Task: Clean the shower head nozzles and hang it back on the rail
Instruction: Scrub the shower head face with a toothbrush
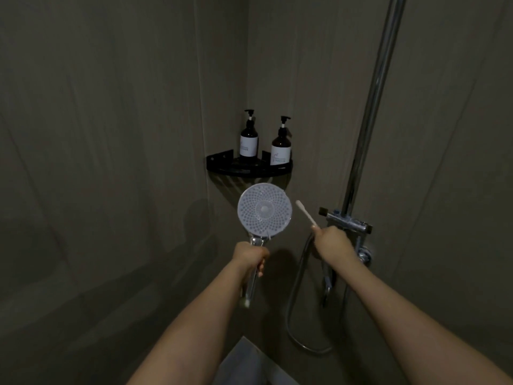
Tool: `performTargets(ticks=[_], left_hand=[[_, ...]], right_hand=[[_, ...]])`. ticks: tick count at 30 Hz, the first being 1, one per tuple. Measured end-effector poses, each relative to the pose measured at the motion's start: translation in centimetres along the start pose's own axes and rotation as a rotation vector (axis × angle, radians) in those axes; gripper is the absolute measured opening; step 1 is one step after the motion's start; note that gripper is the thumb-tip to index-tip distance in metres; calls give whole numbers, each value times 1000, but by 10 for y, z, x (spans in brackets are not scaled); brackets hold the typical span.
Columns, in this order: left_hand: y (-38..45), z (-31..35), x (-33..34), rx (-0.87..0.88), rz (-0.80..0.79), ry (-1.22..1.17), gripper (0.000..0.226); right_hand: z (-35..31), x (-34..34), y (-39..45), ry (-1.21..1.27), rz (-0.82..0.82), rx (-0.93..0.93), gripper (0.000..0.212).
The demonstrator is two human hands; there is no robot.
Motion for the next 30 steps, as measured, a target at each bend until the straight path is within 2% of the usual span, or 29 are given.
performTargets(ticks=[2, 4, 5, 8, 9, 10, 13, 15, 17, 18, 21, 22, 25, 26, 27, 28, 30], left_hand=[[-1, -2, 2, 0, -12, 10, 33], [-1, -2, 4, -2, -19, 5, 34], [-2, -2, 6, -3, -24, 6, 34], [-4, -1, 9, -4, -28, 28, 34], [-4, -2, 8, -2, -20, 32, 34], [-4, -2, 8, -1, -14, 37, 34], [-5, 1, 8, 15, -21, 38, 31], [-8, 2, 8, 28, -30, 36, 33], [-8, 2, 5, 35, -24, 40, 34], [-8, 2, 5, 38, -22, 49, 34], [-7, 2, 4, 55, -21, 60, 34], [-8, 2, 4, 61, -27, 61, 34], [-11, 2, 4, 67, -38, 82, 33], [-12, 2, 4, 70, -41, 90, 33], [-12, 2, 3, 69, -39, 93, 33], [-11, 2, 3, 67, -33, 92, 33], [-11, 4, 2, 70, -21, 89, 34]], right_hand=[[-8, 3, -5, 37, -152, -64, 42], [-15, 18, -16, -40, -315, -89, 41], [-14, 21, -14, -87, -288, -75, 41], [-13, 4, -3, -92, -5, 23, 48], [-19, 2, -4, -66, 28, -2, 48], [-26, 5, -3, -58, 4, -56, 45], [-38, 26, -8, -82, -228, -151, 37], [-31, 18, 4, -94, -151, -70, 41], [-27, 2, 8, 47, 12, 24, 46], [-31, 0, 4, 121, 39, 33, 46], [-51, 23, -6, 115, -200, -86, 43], [-52, 31, -7, 84, -200, -111, 42], [-46, 11, 7, 230, 29, 46, 44], [-45, 0, 8, 278, 146, 37, 44], [-46, -6, 8, 291, 181, -4, 45], [-51, -6, 6, 287, 142, -58, 44], [-65, 12, -4, 192, -99, -145, 43]])
Point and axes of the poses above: each hand's wrist, its own y-axis towards the middle knuckle, its own x-axis out of the palm, z = x × y, the point moved 2 cm from there along y, towards the middle knuckle, and after that the axes turned 14 degrees about y, right-handed, at the moved point
